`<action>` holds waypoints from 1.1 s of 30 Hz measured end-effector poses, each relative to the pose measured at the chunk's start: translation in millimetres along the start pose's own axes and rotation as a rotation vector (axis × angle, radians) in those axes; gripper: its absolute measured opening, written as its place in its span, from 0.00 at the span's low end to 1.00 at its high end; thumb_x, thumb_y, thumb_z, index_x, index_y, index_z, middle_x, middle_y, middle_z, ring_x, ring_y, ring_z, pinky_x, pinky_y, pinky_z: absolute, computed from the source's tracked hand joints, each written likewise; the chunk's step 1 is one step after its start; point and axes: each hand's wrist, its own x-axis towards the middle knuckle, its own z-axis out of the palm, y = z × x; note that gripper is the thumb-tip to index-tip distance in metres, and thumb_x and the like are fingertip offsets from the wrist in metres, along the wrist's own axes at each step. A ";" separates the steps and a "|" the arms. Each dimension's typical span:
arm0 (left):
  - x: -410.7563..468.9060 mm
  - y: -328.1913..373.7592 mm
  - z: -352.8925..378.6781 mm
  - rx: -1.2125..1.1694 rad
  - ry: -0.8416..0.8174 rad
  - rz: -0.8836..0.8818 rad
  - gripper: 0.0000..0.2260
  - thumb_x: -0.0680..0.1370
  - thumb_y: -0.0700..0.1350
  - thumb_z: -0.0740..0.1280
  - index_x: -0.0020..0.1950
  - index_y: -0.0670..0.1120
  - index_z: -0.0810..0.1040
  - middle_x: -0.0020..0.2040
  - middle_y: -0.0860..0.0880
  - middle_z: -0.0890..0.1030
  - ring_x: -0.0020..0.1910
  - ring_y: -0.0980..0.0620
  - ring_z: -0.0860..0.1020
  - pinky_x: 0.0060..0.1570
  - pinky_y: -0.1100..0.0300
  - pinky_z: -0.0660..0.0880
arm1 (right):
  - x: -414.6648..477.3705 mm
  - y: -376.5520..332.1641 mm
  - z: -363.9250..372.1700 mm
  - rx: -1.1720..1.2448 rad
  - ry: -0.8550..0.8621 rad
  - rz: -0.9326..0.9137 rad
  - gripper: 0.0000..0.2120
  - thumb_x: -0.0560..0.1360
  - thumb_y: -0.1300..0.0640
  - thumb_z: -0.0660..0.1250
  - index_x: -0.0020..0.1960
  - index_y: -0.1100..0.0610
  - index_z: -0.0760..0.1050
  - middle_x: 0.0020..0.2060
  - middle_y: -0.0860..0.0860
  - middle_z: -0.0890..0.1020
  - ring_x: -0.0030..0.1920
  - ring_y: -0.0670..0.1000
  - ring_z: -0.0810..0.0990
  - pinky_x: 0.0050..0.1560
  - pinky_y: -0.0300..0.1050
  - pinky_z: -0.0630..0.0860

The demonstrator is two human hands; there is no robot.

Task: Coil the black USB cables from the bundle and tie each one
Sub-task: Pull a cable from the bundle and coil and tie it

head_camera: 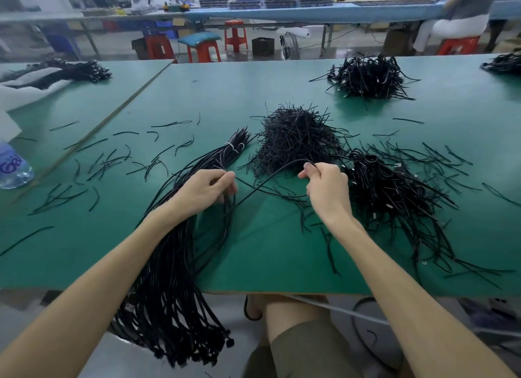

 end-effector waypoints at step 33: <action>-4.7 53.7 18.8 -0.495 -0.444 0.013 0.14 0.83 0.48 0.68 0.58 0.38 0.75 0.49 0.42 0.85 0.25 0.51 0.77 0.20 0.64 0.65 | -38.1 5.2 10.9 -0.737 -0.095 -0.659 0.11 0.76 0.68 0.63 0.52 0.54 0.78 0.46 0.48 0.82 0.58 0.54 0.75 0.75 0.50 0.54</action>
